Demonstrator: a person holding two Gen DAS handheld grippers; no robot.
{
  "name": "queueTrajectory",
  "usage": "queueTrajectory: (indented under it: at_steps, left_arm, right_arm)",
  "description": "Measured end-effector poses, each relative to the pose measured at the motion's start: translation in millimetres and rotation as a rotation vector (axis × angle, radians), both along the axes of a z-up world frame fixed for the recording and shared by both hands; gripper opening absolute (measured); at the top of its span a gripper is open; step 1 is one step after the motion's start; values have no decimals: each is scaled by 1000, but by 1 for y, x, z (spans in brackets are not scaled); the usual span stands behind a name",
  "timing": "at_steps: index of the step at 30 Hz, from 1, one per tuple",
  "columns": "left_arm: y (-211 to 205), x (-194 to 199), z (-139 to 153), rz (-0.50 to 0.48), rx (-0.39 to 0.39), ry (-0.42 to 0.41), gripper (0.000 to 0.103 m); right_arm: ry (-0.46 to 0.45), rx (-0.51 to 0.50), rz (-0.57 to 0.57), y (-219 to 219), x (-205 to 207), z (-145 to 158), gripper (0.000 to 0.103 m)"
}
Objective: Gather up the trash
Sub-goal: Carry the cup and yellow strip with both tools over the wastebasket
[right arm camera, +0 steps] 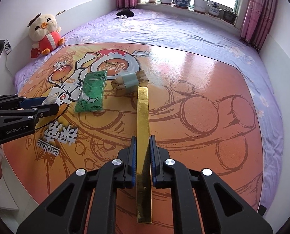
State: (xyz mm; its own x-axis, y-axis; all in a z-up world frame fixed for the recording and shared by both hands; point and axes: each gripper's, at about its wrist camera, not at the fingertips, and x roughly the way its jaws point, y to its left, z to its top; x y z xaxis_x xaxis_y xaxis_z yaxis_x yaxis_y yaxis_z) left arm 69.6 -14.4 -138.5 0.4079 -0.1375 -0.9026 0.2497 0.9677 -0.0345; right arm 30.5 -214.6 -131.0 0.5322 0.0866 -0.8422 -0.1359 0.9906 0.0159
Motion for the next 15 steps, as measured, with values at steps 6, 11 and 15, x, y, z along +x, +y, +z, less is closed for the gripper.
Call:
queueTrajectory:
  at_steps: [6,11,15]
  left_arm:
    - [5,-14,4,13,-9,2,39]
    - [15,-29,15,24,-19,-10,39]
    - [29,-42,23,46,-26,-19,39]
  right_arm:
    - [5,-2,-2,-1,-12,4,13]
    - [-2,-9,32,6,-24,10,13]
    - [-13,-9,70,17,-34,18,13]
